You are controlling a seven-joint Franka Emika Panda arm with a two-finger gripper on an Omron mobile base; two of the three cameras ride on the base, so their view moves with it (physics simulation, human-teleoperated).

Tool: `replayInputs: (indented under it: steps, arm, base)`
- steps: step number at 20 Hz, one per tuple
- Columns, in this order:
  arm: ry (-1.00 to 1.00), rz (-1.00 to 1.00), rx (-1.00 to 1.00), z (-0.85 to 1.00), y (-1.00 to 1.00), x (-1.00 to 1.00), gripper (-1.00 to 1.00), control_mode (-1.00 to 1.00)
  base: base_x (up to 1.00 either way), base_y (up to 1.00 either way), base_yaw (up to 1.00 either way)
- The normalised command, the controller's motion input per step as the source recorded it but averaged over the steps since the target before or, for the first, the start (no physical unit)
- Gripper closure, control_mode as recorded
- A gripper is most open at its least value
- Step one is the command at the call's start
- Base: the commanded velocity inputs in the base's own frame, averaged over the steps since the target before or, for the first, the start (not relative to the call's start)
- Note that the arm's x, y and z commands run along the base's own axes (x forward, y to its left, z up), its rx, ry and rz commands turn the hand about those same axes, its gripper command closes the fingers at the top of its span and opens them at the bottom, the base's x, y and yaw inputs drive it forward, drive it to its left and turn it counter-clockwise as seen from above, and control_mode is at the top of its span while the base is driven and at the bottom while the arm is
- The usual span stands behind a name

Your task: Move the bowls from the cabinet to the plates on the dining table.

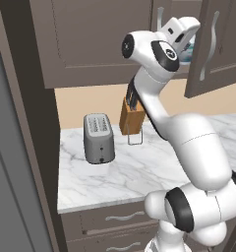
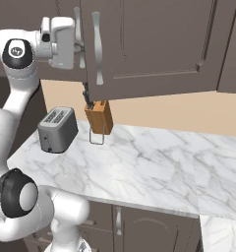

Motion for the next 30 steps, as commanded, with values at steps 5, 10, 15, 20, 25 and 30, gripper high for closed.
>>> replayInputs:
  steps: [5, 10, 15, 20, 25, 30]
  arm:
    - [0.01, 0.00, 0.00, -0.05, -0.10, 0.20, 1.00, -1.00]
    - [0.01, 0.00, 0.00, -0.05, -0.06, 0.19, 1.00, -1.00]
    - [0.00, 0.00, 0.00, 0.00, -0.14, 0.10, 1.00, -1.00]
    - [0.00, -0.02, -0.02, 0.00, -0.26, -0.05, 1.00, -1.00]
    - [0.00, -0.06, -0.03, 0.00, -0.43, -0.36, 1.00, -1.00]
    - [0.00, -0.06, -0.03, 0.00, -0.48, -0.46, 1.00, -1.00]
  base:
    - [0.00, 0.00, 0.00]
    - [0.00, 0.00, 0.00]
    - [0.00, 0.00, 0.00]
    - [0.00, 0.00, 0.00]
    - [0.00, 0.00, 0.00]
    - [0.00, 0.00, 0.00]
